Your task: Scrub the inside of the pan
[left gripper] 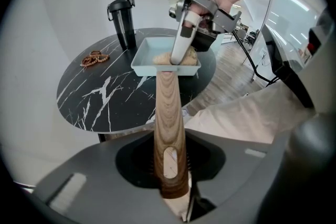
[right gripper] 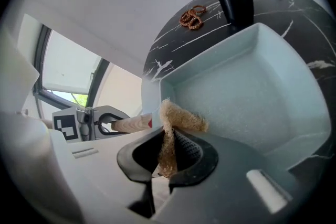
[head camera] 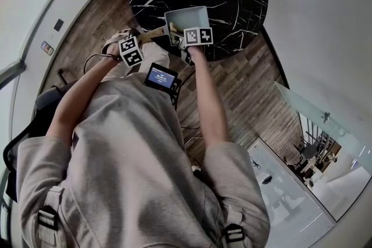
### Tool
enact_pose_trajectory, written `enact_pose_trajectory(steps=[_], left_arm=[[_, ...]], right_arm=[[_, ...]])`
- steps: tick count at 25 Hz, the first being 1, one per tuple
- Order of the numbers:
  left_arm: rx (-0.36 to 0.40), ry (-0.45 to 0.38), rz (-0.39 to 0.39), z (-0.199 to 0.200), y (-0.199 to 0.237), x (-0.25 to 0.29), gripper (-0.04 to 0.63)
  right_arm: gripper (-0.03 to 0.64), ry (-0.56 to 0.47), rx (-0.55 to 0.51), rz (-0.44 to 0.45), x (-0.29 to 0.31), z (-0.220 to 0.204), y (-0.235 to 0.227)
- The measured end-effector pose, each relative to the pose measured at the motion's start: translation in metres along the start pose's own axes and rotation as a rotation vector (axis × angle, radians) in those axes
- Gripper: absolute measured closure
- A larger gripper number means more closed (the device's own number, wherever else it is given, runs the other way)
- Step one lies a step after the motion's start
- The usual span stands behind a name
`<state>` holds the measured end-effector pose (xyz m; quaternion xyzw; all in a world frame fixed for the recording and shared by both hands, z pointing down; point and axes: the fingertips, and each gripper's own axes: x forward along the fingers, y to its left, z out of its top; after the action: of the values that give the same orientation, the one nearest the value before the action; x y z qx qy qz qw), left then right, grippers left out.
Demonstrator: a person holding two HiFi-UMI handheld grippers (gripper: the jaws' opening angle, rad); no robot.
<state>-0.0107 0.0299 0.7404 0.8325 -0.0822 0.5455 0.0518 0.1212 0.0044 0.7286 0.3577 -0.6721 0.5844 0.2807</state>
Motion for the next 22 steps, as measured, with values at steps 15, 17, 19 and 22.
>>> enact_pose_trajectory(steps=[15,17,19,22], left_arm=[[0.002,-0.003,0.002,0.000,0.001,0.000,0.506],[-0.001,0.000,0.003,-0.002,0.000,-0.001,0.506],[-0.005,0.000,0.005,-0.001,-0.001,0.000,0.506],[-0.026,0.000,0.002,-0.001,-0.001,-0.001,0.508]], right_arm=[[0.575,0.108,-0.554,-0.409,-0.079,0.032,-0.052],[0.575,0.187,-0.607,-0.489,-0.085,0.030,-0.071],[0.575,0.238,-0.621,-0.524,-0.087,0.031,-0.086],[0.575,0.318,-0.605,-0.519,-0.080,0.024,-0.098]])
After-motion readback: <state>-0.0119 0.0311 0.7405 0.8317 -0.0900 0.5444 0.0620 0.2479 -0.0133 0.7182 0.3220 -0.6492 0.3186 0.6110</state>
